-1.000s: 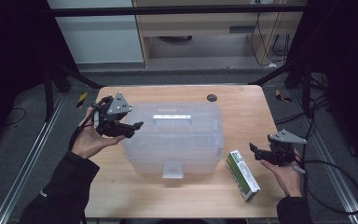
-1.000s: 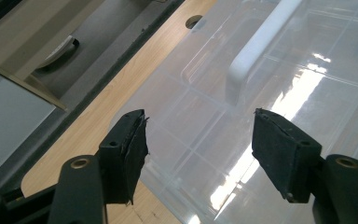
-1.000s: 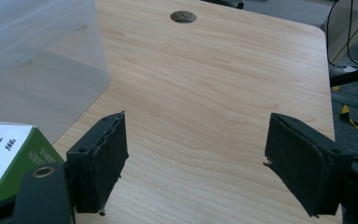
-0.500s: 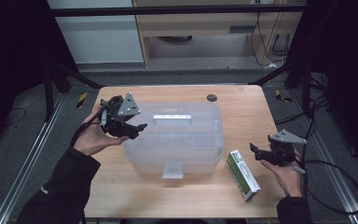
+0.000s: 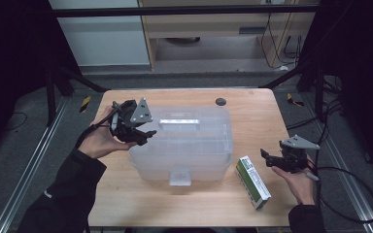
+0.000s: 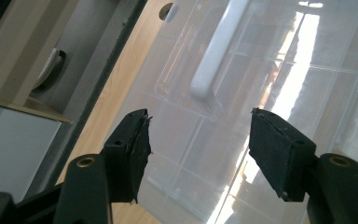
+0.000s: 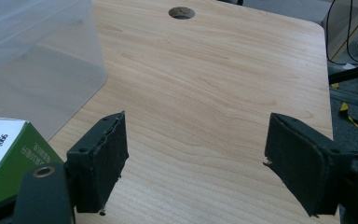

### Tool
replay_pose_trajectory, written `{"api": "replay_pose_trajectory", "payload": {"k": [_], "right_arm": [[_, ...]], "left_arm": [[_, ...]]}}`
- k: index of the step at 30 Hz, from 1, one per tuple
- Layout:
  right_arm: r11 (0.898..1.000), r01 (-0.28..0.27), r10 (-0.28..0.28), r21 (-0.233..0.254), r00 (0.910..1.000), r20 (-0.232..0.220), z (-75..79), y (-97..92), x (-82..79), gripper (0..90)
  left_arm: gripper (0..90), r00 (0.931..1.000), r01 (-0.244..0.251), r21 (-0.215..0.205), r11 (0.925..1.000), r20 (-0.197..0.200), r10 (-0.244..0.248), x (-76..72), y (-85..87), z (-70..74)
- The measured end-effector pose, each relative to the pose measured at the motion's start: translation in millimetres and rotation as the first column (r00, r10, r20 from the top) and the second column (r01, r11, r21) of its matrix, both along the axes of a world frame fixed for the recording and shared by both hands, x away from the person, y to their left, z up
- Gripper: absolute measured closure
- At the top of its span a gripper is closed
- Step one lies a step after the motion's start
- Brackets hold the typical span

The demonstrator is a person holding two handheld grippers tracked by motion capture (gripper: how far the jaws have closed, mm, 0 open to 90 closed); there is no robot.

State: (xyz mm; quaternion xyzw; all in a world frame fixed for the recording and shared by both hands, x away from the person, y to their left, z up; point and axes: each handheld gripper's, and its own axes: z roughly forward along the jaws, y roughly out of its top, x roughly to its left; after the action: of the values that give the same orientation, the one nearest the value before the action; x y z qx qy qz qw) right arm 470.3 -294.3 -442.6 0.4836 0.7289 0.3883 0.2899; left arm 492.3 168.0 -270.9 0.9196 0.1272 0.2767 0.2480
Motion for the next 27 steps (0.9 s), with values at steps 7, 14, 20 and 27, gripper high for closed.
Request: {"api": "replay_pose_trajectory", "payload": {"k": [7, 14, 20, 27], "right_arm": [[1.0, -0.003, 0.003, 0.0, 1.0, -0.002, -0.6, -0.2, 0.5, 21.4], [1.0, -0.004, 0.004, 0.002, 1.0, -0.005, -0.8, -0.1, 0.6, 22.2], [1.0, -0.008, 0.008, 0.007, 0.9999, -0.011, -0.7, -0.1, 0.6, 24.1], [1.0, -0.026, 0.027, 0.006, 0.9995, -0.018, -0.2, 1.6, 0.3, 29.3]], "left_arm": [[37.8, 0.9995, 0.033, 0.04, 0.9987, -0.003, -0.033, 5.3, -9.7, -1.3], [37.8, 0.9981, 0.061, 0.066, 0.9959, 0.0, -0.061, 10.3, -19.5, -1.6], [38.1, 0.9956, 0.093, 0.097, 0.991, 0.003, -0.093, 13.2, -28.3, -0.9], [39.6, 0.9939, 0.109, 0.117, 0.9872, 0.005, -0.11, 17.2, -35.2, -2.2]]}}
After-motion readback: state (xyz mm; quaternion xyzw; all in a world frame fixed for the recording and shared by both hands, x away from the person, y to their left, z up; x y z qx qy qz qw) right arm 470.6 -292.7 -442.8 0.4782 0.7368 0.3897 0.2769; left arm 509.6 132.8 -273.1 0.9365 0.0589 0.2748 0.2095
